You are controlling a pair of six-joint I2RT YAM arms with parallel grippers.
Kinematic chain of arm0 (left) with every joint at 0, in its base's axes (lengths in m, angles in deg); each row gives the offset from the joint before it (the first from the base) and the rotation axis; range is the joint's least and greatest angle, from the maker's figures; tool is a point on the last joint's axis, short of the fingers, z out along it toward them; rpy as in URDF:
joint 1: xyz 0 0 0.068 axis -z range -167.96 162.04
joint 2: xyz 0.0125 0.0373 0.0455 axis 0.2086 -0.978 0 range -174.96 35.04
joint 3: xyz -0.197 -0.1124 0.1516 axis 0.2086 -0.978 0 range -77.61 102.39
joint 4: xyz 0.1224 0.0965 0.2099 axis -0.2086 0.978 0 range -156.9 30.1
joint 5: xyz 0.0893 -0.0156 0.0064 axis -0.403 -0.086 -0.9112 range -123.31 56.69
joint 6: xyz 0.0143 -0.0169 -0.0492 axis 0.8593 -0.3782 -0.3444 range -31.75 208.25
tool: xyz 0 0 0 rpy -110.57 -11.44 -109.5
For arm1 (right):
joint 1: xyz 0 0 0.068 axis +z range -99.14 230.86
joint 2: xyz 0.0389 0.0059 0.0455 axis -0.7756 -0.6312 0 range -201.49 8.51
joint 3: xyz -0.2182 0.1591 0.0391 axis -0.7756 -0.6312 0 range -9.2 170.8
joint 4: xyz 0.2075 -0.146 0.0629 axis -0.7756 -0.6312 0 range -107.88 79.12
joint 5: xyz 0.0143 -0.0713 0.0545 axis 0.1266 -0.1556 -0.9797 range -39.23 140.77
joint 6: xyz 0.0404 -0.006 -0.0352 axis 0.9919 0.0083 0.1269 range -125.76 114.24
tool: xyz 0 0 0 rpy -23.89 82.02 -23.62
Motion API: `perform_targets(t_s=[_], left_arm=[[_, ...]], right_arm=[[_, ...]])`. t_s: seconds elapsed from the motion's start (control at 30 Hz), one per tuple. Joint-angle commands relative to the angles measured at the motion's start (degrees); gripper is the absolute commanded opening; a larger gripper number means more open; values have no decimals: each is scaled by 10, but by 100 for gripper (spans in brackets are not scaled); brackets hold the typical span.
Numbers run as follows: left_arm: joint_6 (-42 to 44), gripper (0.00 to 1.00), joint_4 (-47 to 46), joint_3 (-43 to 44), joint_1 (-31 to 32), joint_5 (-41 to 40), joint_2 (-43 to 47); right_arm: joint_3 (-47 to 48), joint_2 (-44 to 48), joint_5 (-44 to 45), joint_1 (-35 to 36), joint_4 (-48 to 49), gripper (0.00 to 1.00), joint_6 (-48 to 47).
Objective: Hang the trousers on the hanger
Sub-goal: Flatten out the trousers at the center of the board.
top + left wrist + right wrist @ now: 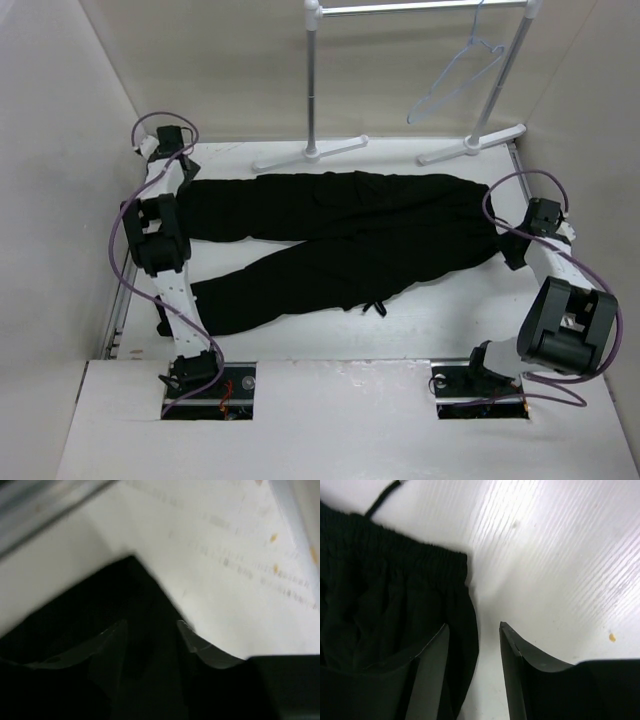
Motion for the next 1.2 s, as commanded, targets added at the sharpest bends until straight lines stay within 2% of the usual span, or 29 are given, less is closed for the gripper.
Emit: perform_targets(t_s=[0.0, 0.17, 0.4, 0.57, 0.67, 0.83, 0.97, 1.17], left_arm=[[-27, 45, -39, -137, 59, -7, 154], [-54, 47, -90, -365, 108, -3, 320], [-75, 46, -49, -562, 109, 12, 519], [-75, 46, 63, -614, 76, 48, 640], [-76, 50, 157, -627, 49, 74, 698], [-92, 54, 323, -631, 18, 47, 763], [-137, 54, 368, -649, 4, 12, 783], [-178, 53, 384, -686, -28, 33, 775]], right_arm=[[35, -33, -32, -13, 51, 51, -7], [62, -86, -55, -20, 75, 50, -10], [106, -157, -58, -25, 65, 48, 3], [122, -165, -39, -17, 38, 45, 16], [112, -146, -34, -17, 32, 52, 23], [69, -67, 14, -33, 25, 53, 53], [90, -116, -10, -26, 12, 44, 53], [127, -164, -26, -27, 2, 47, 59]])
